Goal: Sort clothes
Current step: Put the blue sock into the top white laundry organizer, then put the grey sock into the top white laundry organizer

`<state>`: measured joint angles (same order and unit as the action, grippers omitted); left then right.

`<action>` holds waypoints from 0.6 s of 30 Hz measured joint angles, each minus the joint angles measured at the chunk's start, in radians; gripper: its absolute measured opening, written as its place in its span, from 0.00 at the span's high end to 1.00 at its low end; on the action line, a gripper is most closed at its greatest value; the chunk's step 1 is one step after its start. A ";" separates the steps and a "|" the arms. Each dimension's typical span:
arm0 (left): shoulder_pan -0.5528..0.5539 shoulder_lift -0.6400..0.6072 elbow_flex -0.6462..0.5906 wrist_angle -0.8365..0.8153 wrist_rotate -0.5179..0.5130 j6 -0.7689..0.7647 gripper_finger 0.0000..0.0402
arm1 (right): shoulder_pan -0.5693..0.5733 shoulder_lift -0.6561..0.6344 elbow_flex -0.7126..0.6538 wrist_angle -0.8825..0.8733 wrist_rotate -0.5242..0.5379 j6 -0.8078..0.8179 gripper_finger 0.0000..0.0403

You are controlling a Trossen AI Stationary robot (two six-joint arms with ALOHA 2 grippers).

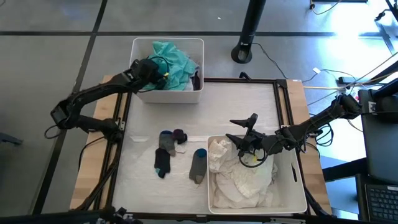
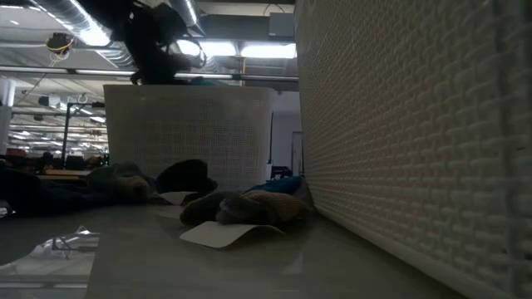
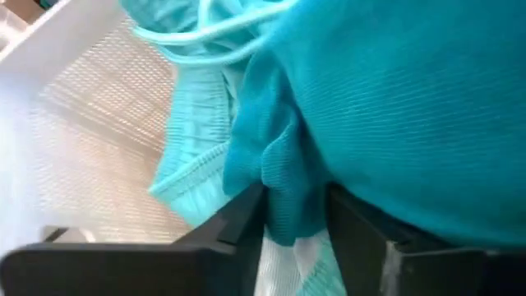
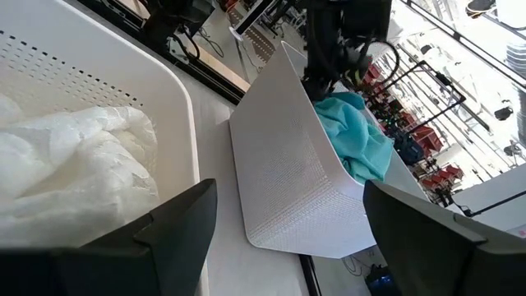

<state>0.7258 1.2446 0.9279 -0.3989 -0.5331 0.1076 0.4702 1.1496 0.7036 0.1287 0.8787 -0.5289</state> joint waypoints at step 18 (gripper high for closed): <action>-0.224 -0.305 0.118 -0.081 0.443 -0.092 0.54 | 0.000 0.000 0.000 0.001 -0.007 0.000 0.23</action>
<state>0.5016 0.9392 1.0455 -0.4800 -0.0904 0.0158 0.4702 1.1496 0.7033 0.1299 0.8715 -0.5293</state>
